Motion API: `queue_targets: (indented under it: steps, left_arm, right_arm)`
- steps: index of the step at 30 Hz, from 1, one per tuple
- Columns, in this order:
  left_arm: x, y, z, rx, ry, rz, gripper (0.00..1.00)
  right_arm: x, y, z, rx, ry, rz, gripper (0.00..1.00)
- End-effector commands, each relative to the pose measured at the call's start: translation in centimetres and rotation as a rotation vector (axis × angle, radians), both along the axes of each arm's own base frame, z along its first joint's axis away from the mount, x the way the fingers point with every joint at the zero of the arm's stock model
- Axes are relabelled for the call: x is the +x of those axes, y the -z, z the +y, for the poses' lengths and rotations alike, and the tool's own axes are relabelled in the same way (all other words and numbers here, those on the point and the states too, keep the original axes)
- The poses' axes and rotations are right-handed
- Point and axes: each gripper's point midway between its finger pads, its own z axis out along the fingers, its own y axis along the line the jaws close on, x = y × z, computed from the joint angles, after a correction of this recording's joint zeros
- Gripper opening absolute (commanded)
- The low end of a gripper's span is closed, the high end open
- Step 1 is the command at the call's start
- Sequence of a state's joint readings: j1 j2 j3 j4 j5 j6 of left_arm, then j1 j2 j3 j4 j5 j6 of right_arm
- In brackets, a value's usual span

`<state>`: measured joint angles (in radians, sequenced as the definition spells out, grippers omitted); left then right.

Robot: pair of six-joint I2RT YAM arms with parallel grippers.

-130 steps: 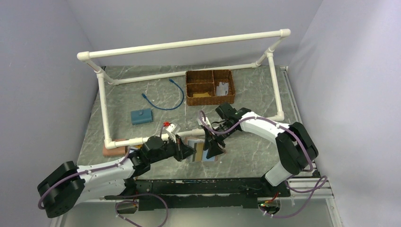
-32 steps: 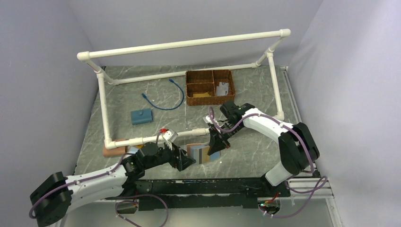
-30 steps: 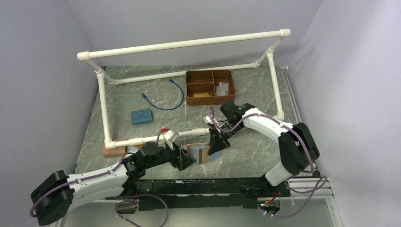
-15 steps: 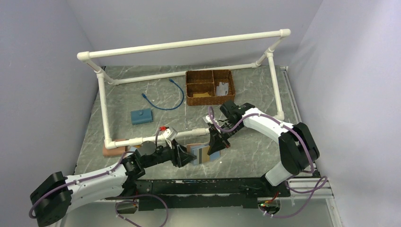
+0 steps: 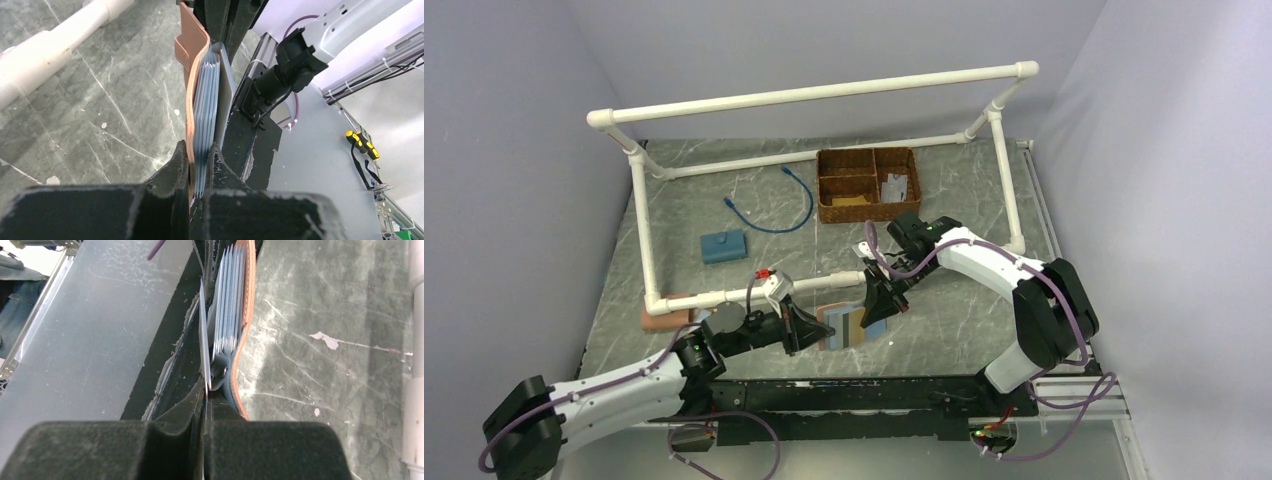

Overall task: Take the credit cards out of the card holder
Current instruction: Remove the credit card from the card holder.

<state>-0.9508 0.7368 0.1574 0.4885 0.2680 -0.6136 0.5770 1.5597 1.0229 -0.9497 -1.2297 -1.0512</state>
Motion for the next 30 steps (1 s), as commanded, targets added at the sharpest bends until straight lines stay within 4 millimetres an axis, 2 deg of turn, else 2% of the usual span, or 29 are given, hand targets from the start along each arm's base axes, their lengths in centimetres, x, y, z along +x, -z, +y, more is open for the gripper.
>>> queue_targets:
  steps: [1,10,30]
  left_arm:
    - [-1.0,-3.6,0.4,-0.128,0.033,-0.065,0.0]
    - [-2.1,-3.8,0.9,-0.142,0.074,-0.064,0.0]
    - [-2.2,-3.6,1.2,-0.135,0.081,-0.051,0.0]
  right_arm:
    - [0.9,-1.1,0.5,0.057,-0.007,-0.053,0.0]
    - [1.0,-1.2,0.4,0.061,-0.005,-0.055,0.0]
    - [0.9,-0.7,-0.2,0.038,-0.03,-0.087,0.0]
